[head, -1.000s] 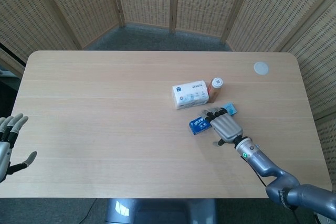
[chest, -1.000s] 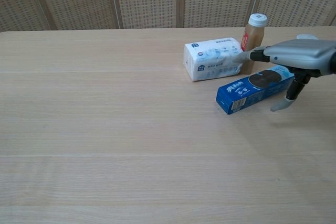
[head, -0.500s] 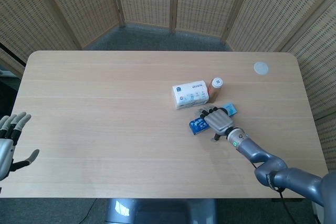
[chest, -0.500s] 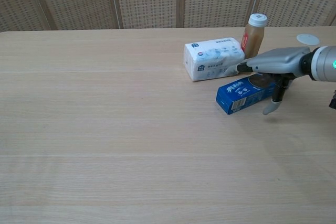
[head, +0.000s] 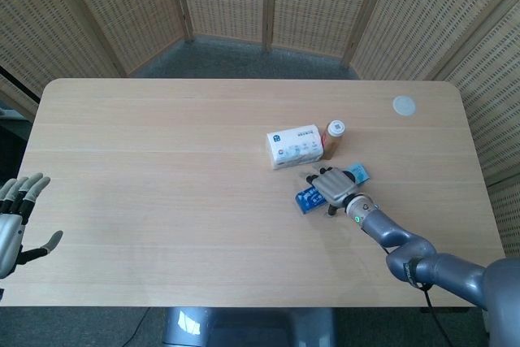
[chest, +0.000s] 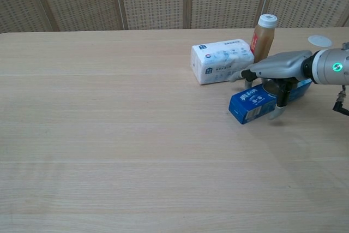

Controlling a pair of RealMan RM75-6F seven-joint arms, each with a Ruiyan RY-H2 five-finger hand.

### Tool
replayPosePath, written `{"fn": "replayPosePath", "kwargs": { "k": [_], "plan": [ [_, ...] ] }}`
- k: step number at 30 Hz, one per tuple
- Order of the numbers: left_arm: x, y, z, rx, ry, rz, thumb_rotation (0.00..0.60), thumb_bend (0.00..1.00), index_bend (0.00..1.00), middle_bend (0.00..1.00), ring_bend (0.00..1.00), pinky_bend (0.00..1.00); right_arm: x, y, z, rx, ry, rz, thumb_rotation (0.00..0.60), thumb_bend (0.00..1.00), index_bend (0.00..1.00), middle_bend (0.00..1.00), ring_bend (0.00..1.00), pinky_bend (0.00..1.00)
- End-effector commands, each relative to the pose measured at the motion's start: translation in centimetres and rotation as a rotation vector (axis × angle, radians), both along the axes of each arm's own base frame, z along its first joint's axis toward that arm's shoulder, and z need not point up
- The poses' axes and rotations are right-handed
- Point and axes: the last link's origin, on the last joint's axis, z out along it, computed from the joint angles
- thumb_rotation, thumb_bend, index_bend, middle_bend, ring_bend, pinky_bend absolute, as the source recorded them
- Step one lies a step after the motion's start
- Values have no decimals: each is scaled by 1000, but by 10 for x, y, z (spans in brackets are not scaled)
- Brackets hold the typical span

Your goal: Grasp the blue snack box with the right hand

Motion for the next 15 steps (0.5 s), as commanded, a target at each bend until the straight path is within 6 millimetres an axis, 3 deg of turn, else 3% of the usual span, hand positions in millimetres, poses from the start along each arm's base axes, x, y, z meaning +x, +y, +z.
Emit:
{"fn": "replayPosePath", "kwargs": {
  "k": [1,9,15],
  "plan": [
    [0,0,0,0,-1,0,600,317,89,0,0,0,-1,0,-1,-4,-7,-8,600,163,98,385,60,346],
    [-2,-3,3,5,-11,4,600,318,89,0,0,0,-4,1,-6,-6,-18,-23,600,179,201,477,151,409],
    [-3,-3,3,3,-18,4,600,319,89,0,0,0,-5,2,-5,-17,-32,-28,600,231,415,718,392,636]
  ]
}}
